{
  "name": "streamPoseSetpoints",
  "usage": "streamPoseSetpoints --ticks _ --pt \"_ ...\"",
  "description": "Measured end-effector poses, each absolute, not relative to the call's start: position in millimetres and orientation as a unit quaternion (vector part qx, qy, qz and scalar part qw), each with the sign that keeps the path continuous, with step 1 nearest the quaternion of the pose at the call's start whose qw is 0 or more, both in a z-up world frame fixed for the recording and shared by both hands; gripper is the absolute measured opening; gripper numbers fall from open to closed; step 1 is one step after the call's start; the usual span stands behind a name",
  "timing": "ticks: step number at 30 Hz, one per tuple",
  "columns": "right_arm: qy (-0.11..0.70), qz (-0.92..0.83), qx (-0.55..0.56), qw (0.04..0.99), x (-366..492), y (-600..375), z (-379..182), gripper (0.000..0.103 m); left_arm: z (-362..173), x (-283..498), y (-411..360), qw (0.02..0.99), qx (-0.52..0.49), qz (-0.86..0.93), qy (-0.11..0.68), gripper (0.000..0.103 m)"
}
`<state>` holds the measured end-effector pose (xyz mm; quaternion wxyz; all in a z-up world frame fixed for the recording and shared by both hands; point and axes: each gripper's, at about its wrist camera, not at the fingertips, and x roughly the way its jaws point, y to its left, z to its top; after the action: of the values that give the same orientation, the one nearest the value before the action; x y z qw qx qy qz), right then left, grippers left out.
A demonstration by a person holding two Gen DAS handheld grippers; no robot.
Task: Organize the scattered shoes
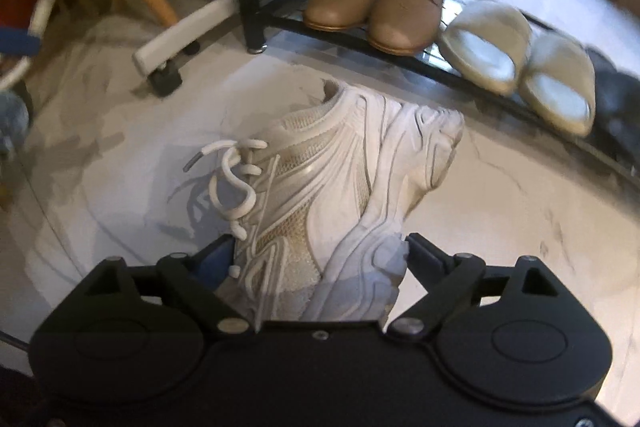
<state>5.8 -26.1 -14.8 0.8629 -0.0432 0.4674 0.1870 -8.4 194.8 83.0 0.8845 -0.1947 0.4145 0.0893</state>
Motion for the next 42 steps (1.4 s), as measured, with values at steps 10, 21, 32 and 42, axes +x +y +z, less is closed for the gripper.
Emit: streamPoseSetpoints --ticks 10,21,32,42 --pt "0.477 0.126 0.037 0.869 -2.3 -93.3 -23.9 0.084 81.1 -6.5 190.3 0.883 -0.185 0.087 0.422 0.102" --pt "0.507 0.079 0.113 0.851 -5.1 -122.4 -51.4 0.079 77.1 -3.2 187.3 0.88 -0.174 0.088 0.434 0.102" --pt "0.492 0.064 0.01 0.868 -16.0 -101.0 -35.1 0.087 75.4 -2.3 182.9 0.879 -0.164 0.083 0.44 0.102" --pt "0.422 0.067 0.095 0.899 -31.5 -142.7 53.0 0.1 73.2 -0.2 170.8 0.883 -0.147 0.056 0.443 0.102"
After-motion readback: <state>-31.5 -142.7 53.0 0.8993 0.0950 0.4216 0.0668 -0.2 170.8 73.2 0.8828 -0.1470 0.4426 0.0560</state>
